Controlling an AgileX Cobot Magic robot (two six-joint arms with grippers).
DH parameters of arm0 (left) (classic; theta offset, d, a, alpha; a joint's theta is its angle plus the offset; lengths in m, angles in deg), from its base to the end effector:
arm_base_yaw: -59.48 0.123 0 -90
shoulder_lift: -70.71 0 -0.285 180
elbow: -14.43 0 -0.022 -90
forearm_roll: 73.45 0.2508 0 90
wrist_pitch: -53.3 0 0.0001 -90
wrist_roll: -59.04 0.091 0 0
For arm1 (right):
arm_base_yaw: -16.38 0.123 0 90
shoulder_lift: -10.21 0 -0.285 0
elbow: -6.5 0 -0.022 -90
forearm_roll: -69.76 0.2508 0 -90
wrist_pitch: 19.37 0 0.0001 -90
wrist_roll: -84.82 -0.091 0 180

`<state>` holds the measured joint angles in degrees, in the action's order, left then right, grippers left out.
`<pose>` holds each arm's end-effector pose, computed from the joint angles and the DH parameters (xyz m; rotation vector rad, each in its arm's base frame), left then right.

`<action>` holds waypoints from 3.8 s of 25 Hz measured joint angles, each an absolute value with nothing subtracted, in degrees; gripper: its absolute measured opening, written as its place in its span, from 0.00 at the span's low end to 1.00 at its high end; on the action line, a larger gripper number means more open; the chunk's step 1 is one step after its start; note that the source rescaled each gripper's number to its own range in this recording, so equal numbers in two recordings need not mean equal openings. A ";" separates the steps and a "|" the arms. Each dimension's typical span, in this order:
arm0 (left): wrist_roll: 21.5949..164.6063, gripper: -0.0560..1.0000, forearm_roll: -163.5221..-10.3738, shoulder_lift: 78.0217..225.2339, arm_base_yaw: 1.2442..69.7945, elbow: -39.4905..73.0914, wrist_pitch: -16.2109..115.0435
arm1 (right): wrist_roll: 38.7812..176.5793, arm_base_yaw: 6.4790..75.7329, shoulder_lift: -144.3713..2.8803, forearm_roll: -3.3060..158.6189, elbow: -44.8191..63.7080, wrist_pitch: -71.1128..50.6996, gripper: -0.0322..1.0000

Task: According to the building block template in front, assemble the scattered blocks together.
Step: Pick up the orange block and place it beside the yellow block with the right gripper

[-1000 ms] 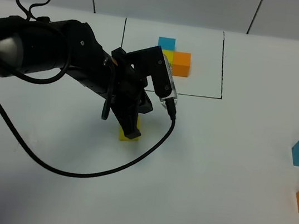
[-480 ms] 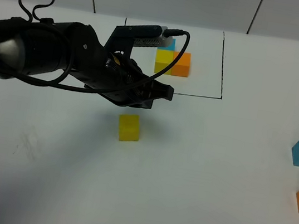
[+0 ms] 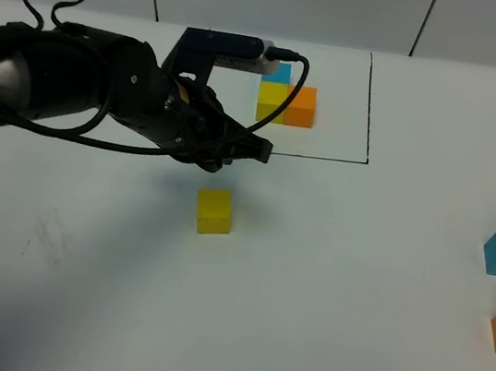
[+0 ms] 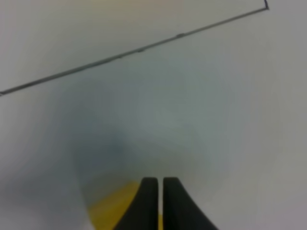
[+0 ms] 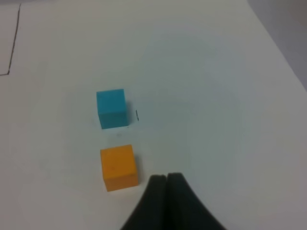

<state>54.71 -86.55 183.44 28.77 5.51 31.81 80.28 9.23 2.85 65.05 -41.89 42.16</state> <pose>0.3315 -0.2057 0.2009 0.3487 2.5172 -0.4412 -0.0078 -0.0056 0.2773 0.2134 2.0354 -0.1268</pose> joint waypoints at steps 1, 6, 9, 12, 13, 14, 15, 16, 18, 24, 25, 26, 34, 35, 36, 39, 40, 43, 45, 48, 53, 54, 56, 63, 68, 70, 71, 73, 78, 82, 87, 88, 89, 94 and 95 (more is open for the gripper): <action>53.65 0.06 -84.88 182.88 29.40 5.51 31.30 | 80.28 9.23 2.85 65.05 -41.89 42.16 0.03; 46.64 0.06 -74.63 178.83 32.78 5.51 25.64 | 80.28 9.23 2.85 65.10 -41.89 42.16 0.03; 41.60 0.06 -68.18 176.32 34.58 5.18 21.44 | 80.28 9.23 2.85 65.10 -41.89 42.16 0.03; 37.95 0.06 -63.57 173.50 36.06 4.06 17.59 | 80.28 9.23 2.85 65.10 -41.89 42.16 0.03; 37.17 0.06 -62.53 172.35 36.52 3.34 16.47 | 80.28 9.23 2.85 65.10 -41.89 42.16 0.03; 36.60 0.06 -62.02 171.04 37.25 2.33 15.92 | 80.28 9.23 2.85 65.10 -41.89 42.16 0.03; 36.28 0.06 -61.82 169.86 38.13 1.25 15.69 | 80.28 9.23 2.85 65.10 -41.89 42.16 0.03; 36.17 0.06 -61.78 168.37 38.99 -0.21 15.47 | 80.28 9.23 2.85 65.10 -41.89 42.16 0.03; 36.03 0.06 -61.78 165.09 41.24 -3.64 15.47 | 80.28 9.23 2.85 65.10 -41.89 42.16 0.03; 35.87 0.06 -62.17 154.51 48.71 -13.49 15.20 | 80.28 9.23 2.85 65.10 -41.89 42.16 0.03; 35.87 0.06 -62.17 152.44 49.98 -15.11 14.90 | 80.28 9.23 2.85 65.10 -41.89 42.16 0.03; 35.87 0.06 -62.33 150.63 51.27 -16.39 14.44 | 80.28 9.23 2.85 65.10 -41.89 42.16 0.03; 35.92 0.06 -62.80 133.06 60.00 -24.12 2.99 | 80.28 9.23 2.85 65.10 -41.89 42.16 0.03; 35.97 0.06 -62.80 130.74 60.56 -24.63 1.35 | 80.28 9.23 2.85 65.10 -41.89 42.16 0.03; 36.03 0.06 -62.69 128.47 60.91 -25.02 0.09 | 80.28 9.23 2.85 65.10 -41.89 42.16 0.03; 36.07 0.06 -62.21 122.10 61.22 -26.67 -3.39 | 80.22 9.23 2.85 65.10 -41.89 42.16 0.03; 36.07 0.06 -62.15 120.27 61.22 -27.30 -4.02 | 80.22 9.23 2.85 65.10 -41.89 42.16 0.03; 36.09 0.06 -62.03 114.13 61.22 -30.31 -5.38 | 80.22 9.23 2.85 65.10 -41.89 42.16 0.03; 36.09 0.06 -61.70 111.10 61.22 -31.70 -6.47 | 80.22 9.23 2.85 65.10 -41.89 42.16 0.03; 36.66 0.06 -61.64 107.63 61.22 -32.02 -8.76 | 80.22 9.23 2.85 65.10 -41.89 42.16 0.03; 38.39 0.06 -63.18 103.29 61.22 -32.42 -10.84 | 80.27 9.23 2.85 65.10 -41.89 42.16 0.03; 38.59 0.06 -63.78 102.48 61.22 -32.82 -10.21 | 80.27 9.23 2.85 65.10 -41.89 42.16 0.03; 39.30 0.06 -64.79 100.73 61.22 -33.34 -9.73 | 80.27 9.23 2.85 65.10 -41.89 42.16 0.03; 39.94 0.06 -65.18 97.30 61.22 -33.34 -9.18 | 80.27 9.23 2.85 65.10 -41.89 42.16 0.03; 39.94 0.06 -65.18 97.30 61.22 -33.34 -9.18 | 80.27 9.23 2.85 65.10 -41.89 42.16 0.03; 39.94 0.06 -65.18 97.30 61.22 -33.34 -9.18 | 80.27 9.23 2.85 65.10 -41.89 42.16 0.03; 39.94 0.06 -65.18 97.30 61.22 -33.34 -9.18 | 80.27 9.23 2.85 65.10 -41.89 42.16 0.03; 39.94 0.06 -65.18 97.04 61.22 -33.34 -9.18 | 80.27 9.23 2.85 65.10 -41.89 42.16 0.03; 39.94 0.06 -64.79 93.37 61.22 -33.34 -9.12 | 80.27 9.23 2.85 65.10 -41.89 42.16 0.03; 40.05 0.06 -63.02 89.43 61.22 -33.34 -9.12 | 80.27 9.23 2.85 65.10 -41.89 42.16 0.03; 40.53 0.06 -62.55 86.31 61.22 -33.34 -9.17 | 80.27 9.23 2.85 65.10 -41.89 42.16 0.03; 40.60 0.06 -62.55 85.60 61.22 -33.34 -9.17 | 80.27 9.23 2.85 65.10 -41.89 42.16 0.03; 40.61 0.06 -62.55 84.80 61.22 -33.34 -9.17 | 80.27 9.23 2.85 65.10 -41.89 42.16 0.03; 40.78 0.06 -62.55 79.84 61.22 -33.34 -9.17 | 80.27 9.23 2.85 65.10 -41.89 42.16 0.03; 40.91 0.06 -62.55 78.95 61.22 -33.34 -9.17 | 80.27 9.23 2.85 65.10 -41.89 42.16 0.03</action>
<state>40.91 -62.55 78.95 61.22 -33.34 -9.17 80.27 9.23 2.85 65.10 -41.89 42.16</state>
